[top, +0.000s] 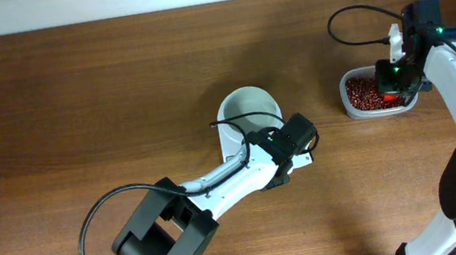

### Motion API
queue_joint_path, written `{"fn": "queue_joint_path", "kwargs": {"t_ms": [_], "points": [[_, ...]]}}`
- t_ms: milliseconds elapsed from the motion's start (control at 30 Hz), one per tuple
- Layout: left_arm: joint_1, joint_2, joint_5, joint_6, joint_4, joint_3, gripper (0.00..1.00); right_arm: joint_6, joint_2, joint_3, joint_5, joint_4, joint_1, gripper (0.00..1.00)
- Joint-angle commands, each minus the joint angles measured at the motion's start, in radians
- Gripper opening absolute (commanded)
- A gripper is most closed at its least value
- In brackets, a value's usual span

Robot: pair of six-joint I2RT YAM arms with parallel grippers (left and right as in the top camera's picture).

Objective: Scoop item into bowl and weigh 50g on scale

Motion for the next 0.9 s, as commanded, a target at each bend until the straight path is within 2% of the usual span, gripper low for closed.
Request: {"fn": "queue_joint_path", "kwargs": {"t_ms": [0,267,867], "points": [[0.022,0.091,0.093,0.015,0.008,-0.051,0.00,0.001,0.007,0.001,0.001,0.002,0.006,0.04],[0.057,0.106,0.092,0.005,0.050,-0.063,0.00,0.001,0.007,0.001,0.001,-0.002,0.005,0.04],[0.057,0.174,-0.063,-0.079,0.110,-0.063,0.00,0.001,0.007,0.001,0.001,-0.001,0.006,0.04]]}}
